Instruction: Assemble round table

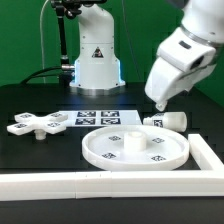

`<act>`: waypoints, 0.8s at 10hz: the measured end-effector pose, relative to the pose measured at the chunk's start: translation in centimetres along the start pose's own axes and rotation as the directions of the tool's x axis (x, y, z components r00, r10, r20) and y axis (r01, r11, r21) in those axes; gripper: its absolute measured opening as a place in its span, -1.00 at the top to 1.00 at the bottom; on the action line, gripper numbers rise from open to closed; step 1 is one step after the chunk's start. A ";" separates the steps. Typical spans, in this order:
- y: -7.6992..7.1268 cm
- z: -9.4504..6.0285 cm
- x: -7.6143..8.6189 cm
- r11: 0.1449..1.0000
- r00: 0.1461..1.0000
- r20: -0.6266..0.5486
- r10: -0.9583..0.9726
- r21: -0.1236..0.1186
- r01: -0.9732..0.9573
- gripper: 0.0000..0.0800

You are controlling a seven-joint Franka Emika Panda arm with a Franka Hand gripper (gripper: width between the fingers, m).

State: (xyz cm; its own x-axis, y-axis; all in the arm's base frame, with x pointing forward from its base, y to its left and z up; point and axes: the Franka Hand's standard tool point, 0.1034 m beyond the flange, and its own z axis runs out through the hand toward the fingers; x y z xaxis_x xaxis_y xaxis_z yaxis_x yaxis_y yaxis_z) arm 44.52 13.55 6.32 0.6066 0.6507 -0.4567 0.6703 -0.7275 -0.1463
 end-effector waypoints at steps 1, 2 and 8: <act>-0.7 0.3 -0.6 1.000 0.993 0.118 -0.003 0.029 0.000 -0.62; -0.4 0.4 -0.2 1.000 0.985 0.175 0.014 -0.006 -0.013 -0.62; -0.5 1.3 0.0 0.997 0.926 0.375 0.044 -0.075 -0.017 -0.62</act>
Offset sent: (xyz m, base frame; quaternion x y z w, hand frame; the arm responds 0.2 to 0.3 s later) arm 0.0068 -0.0306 -0.0084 -0.0191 -0.1860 -0.0116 0.9823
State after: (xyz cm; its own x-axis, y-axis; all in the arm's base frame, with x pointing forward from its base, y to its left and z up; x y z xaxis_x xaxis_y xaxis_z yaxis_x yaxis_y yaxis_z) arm 43.65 13.62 5.24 0.4309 0.4890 -0.7584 0.6899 -0.7203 -0.0724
